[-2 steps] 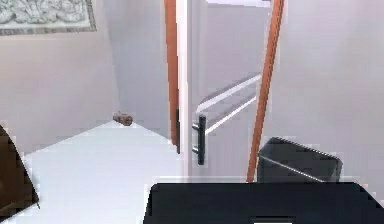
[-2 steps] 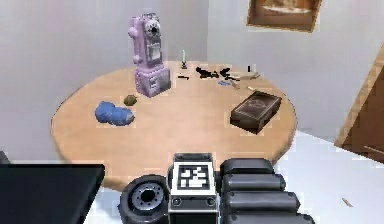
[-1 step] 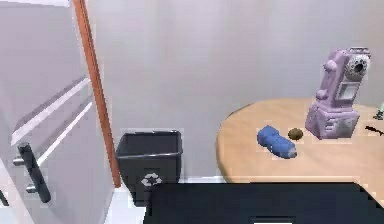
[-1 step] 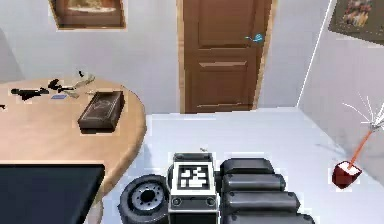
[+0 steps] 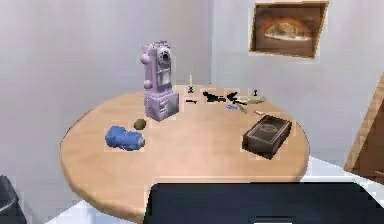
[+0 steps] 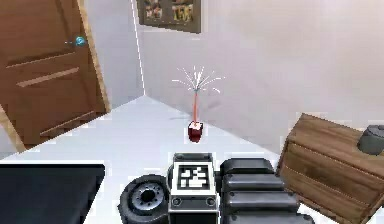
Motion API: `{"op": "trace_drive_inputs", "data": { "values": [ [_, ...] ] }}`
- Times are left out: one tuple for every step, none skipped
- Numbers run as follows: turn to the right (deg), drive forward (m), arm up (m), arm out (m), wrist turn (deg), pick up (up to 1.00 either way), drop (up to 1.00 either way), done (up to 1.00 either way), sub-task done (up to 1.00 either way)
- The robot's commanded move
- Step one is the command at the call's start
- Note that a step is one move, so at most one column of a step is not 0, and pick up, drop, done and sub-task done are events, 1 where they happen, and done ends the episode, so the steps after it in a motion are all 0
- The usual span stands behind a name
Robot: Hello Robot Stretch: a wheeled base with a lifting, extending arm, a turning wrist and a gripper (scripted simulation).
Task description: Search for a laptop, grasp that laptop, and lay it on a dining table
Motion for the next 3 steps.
{"op": "trace_drive_inputs", "data": {
  "values": [
    [45.0,0.0,0.0,0.0,0.0,0.0,0.0,0.0,0.0],
    [30.0,0.0,0.0,0.0,0.0,0.0,0.0,0.0,0.0],
    [0.0,0.65,0.0,0.0,0.0,0.0,0.0,0.0,0.0]
  ]
}}
